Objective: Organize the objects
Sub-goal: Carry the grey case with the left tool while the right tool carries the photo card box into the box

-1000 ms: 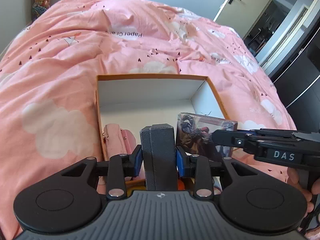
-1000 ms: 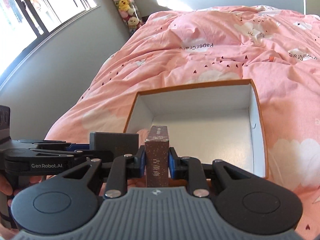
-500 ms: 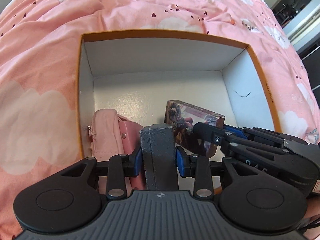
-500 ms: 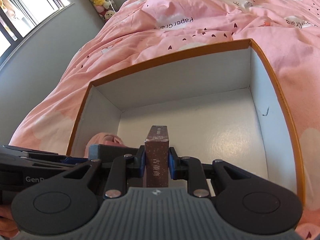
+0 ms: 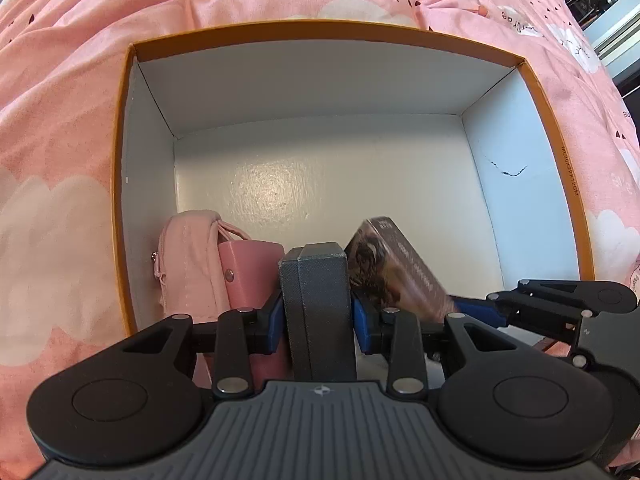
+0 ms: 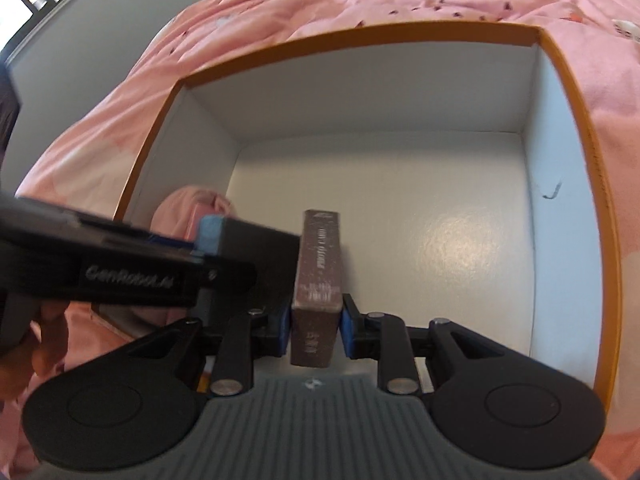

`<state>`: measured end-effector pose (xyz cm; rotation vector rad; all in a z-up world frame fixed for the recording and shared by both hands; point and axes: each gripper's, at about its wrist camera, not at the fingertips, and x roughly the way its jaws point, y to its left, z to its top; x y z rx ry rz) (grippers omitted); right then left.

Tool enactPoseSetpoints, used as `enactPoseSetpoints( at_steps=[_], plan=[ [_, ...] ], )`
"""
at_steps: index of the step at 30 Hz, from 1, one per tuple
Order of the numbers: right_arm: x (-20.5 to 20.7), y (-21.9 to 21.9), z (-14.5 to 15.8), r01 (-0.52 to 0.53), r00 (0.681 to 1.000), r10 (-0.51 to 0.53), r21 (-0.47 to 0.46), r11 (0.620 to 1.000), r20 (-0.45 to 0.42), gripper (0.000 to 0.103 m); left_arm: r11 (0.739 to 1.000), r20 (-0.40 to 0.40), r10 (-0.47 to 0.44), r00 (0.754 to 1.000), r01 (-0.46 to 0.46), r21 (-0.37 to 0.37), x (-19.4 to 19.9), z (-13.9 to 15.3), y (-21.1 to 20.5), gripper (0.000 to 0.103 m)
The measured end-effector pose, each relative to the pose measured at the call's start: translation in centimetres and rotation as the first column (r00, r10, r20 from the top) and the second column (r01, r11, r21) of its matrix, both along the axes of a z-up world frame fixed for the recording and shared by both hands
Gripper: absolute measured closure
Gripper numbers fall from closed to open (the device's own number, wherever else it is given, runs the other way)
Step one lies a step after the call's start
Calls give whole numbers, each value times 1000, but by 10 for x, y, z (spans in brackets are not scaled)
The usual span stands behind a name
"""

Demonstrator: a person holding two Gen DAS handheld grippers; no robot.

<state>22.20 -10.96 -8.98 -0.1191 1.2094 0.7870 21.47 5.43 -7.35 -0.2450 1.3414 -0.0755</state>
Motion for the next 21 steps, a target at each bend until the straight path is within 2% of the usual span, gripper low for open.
enactPoseSetpoints(
  at_steps=[7,14,19,21],
  plan=[
    [2,9,-3,-69,998,69,-25,997,-2,65,1000,-24,14,1000,-14,-15,3,-6,1,61],
    [6,14,-7,-74,997,74,-33,997,-16,65,999,13,0,1000,0,-41,2,3,0,42],
    [13,12,-12,-35,997,35,-4,999,-74,65,999,64,2,998,1,-48,-3,20,5,42],
    [15,9,-10,-15,996,17,16,1000,-93,65,999,69,3,998,0,-46,-3,22,7,48]
  ],
)
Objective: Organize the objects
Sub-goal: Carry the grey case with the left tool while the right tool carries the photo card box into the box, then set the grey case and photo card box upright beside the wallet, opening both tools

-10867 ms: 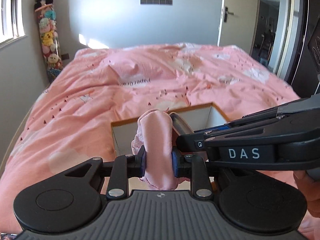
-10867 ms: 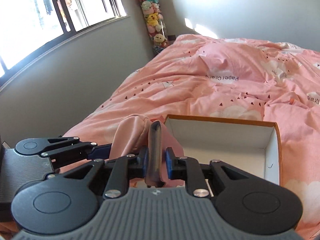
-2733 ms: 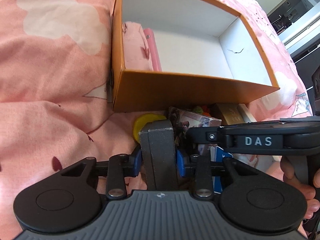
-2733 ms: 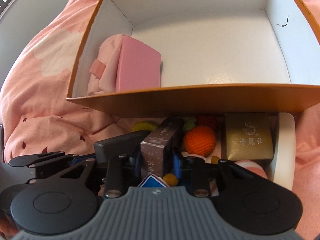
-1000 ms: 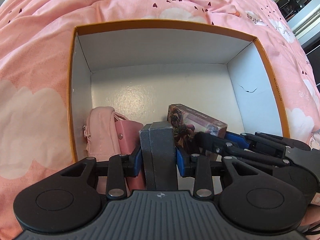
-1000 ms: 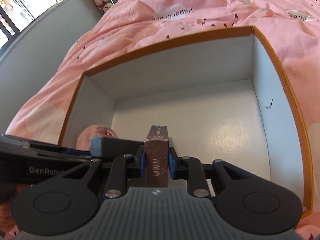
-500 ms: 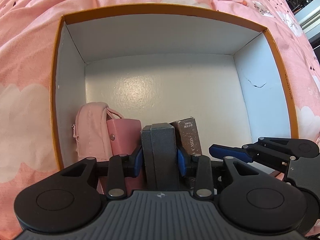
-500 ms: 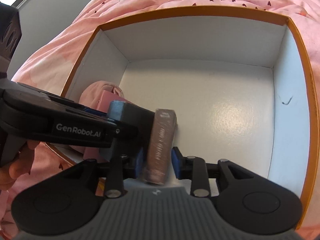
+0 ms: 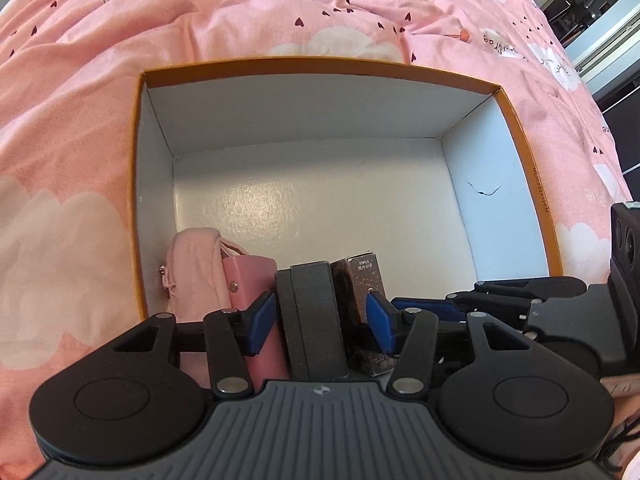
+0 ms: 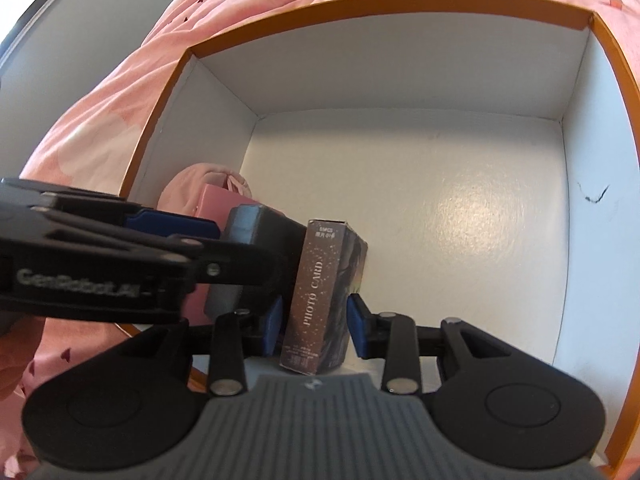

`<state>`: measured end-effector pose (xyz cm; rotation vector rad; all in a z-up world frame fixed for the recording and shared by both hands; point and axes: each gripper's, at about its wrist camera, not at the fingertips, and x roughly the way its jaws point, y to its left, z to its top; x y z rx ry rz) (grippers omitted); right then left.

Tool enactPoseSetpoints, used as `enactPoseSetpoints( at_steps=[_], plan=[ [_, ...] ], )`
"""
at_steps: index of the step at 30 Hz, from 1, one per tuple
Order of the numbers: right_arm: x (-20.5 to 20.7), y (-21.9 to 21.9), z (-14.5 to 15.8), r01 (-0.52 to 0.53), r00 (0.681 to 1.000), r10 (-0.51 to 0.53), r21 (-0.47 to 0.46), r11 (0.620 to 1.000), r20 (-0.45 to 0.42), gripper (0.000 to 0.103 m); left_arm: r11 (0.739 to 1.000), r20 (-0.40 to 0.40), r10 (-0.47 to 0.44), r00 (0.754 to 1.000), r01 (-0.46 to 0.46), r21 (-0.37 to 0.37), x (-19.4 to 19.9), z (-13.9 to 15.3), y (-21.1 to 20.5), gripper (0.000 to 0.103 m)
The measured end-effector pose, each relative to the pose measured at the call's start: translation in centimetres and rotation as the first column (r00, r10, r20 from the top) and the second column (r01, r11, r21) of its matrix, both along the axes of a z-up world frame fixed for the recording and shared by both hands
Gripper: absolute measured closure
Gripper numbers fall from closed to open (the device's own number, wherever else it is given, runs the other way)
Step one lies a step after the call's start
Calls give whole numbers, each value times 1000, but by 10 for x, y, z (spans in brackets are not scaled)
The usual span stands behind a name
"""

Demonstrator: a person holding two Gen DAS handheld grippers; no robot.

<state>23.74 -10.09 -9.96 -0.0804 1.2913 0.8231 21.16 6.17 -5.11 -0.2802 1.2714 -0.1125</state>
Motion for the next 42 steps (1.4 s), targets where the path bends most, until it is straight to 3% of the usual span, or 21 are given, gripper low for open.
enactPoseSetpoints(
  at_steps=[2,4,8,14,17,21,28,31,36,42],
  plan=[
    [2,-4,3,17,1000,-17,16,1000,-14,67,1000,-10,-3,1000,3,11,0,-2,-1,70],
    [5,-6,4,29,999,-29,18,999,-30,77,1000,-11,-2,1000,2,15,2,-10,-1,73],
    [9,-9,5,55,998,-54,27,998,-45,82,1000,12,-14,1000,14,-4,1,-13,-5,81],
    [19,-22,-1,180,982,-180,-11,984,-60,86,1000,18,-16,1000,16,-17,1,-13,-5,82],
    [20,-16,-12,188,976,-194,-65,980,-95,86,1000,21,-5,1000,5,-18,1,-14,-6,82],
    [18,-5,-27,179,973,-194,-121,976,-129,92,1000,25,2,1000,-2,-7,-3,-13,-5,82],
    [11,11,-22,138,982,-151,-120,983,-115,101,999,33,32,999,-34,36,-7,-11,-2,82],
    [6,21,-22,103,986,-117,-118,988,-118,101,996,46,46,998,-49,72,-11,-11,-2,81],
    [5,23,-21,109,984,-124,-119,987,-125,101,996,65,56,996,-61,72,-15,-11,-2,80],
    [-7,25,-7,98,994,-102,-145,985,-24,99,997,94,56,994,-61,56,-22,-10,-3,79]
  ],
)
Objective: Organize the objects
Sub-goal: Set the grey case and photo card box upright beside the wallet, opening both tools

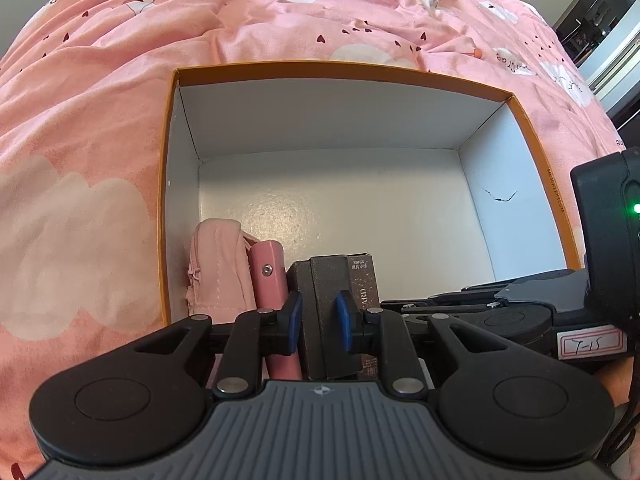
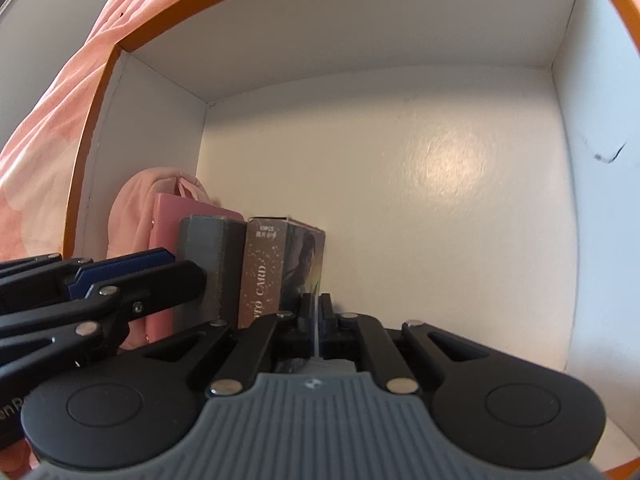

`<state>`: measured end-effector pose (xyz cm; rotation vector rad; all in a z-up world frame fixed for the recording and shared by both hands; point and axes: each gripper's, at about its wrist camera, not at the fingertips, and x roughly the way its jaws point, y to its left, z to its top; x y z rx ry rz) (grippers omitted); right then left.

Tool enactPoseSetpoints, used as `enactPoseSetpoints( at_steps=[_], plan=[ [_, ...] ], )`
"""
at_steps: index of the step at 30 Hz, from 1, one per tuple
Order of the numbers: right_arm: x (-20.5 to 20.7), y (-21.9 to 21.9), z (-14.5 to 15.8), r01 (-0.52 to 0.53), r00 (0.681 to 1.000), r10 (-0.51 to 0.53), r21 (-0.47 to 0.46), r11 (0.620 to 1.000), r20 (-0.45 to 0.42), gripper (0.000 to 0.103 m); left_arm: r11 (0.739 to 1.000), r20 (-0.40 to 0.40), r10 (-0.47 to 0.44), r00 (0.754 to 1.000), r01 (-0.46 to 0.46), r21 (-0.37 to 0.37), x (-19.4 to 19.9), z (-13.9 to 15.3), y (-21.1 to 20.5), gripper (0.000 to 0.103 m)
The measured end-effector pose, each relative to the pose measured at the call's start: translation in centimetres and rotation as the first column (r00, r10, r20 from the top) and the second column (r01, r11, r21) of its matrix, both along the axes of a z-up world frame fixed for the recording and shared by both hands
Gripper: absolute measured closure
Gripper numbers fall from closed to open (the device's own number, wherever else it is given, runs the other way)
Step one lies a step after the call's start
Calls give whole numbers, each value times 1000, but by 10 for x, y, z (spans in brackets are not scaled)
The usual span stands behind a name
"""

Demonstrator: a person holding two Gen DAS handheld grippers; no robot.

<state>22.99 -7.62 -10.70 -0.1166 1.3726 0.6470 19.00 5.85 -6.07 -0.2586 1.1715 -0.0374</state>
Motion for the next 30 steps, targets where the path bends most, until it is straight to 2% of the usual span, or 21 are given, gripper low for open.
enactPoseSetpoints(
  at_steps=[3,11,14,15,18,22,26,30],
  plan=[
    [-4,-1,6,-5,998,7,-28,1000,61,96,1000,23,11,1000,-11,-16,-5,4,2,74],
    [-5,-23,17,-22,979,32,-53,998,203,94,1000,94,0,996,0,-2,-15,17,-4,73],
    [-14,-30,27,-18,962,34,-61,998,272,94,1000,123,-14,992,11,21,-20,25,-8,73],
    [-14,-21,29,-18,955,34,-56,998,296,94,1000,130,-18,991,14,28,-21,28,-9,73],
    [-26,-29,43,-22,938,30,-28,999,345,93,998,152,-36,988,29,51,-27,36,-15,73],
    [-46,-44,60,-34,902,29,6,999,430,93,997,192,-62,979,50,65,-39,46,-23,73],
    [-65,-50,75,-87,856,31,86,992,516,90,995,254,-85,963,69,72,-54,56,-28,73],
    [-83,-57,86,-103,817,34,88,991,575,88,993,301,-107,948,85,84,-68,62,-34,73]
  ],
)
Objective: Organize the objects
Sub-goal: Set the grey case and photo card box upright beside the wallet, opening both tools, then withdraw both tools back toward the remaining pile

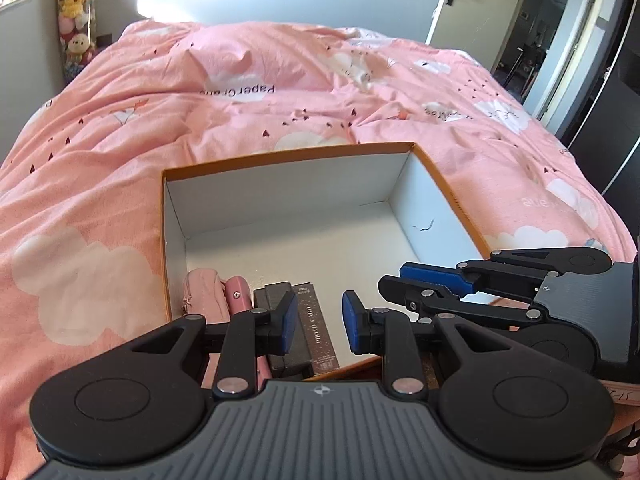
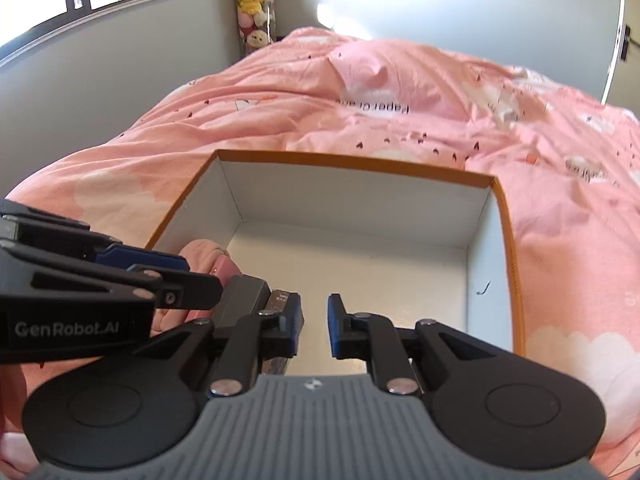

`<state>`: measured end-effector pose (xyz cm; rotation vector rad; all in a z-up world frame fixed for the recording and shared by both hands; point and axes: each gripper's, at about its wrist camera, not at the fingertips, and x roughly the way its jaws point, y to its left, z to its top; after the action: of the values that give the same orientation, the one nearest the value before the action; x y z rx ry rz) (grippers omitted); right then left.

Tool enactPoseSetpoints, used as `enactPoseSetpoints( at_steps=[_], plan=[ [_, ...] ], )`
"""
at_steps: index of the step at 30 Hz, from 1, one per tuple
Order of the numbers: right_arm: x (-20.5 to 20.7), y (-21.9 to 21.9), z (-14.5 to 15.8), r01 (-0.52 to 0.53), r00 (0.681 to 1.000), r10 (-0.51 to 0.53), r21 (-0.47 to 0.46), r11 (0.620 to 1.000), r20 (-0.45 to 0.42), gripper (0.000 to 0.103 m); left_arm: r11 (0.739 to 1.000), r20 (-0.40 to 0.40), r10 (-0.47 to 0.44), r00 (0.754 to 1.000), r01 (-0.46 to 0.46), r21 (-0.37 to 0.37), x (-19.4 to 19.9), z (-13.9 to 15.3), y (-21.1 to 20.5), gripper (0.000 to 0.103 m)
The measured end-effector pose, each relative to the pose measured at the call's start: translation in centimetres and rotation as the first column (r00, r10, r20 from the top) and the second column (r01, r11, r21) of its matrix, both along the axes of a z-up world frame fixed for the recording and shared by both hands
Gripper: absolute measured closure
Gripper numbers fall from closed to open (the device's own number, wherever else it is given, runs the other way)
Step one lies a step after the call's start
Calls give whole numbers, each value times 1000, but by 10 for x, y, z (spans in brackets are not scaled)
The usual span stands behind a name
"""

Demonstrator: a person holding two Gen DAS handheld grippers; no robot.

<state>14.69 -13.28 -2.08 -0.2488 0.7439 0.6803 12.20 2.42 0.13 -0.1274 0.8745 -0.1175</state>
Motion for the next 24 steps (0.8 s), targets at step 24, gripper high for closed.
enactPoseSetpoints(
  at_steps=[24],
  plan=[
    [-63,-42,-13,81,989,-91,-84,993,-114,72,985,-201,-173,964,169,-34,-59,-32,-12,73]
  ],
)
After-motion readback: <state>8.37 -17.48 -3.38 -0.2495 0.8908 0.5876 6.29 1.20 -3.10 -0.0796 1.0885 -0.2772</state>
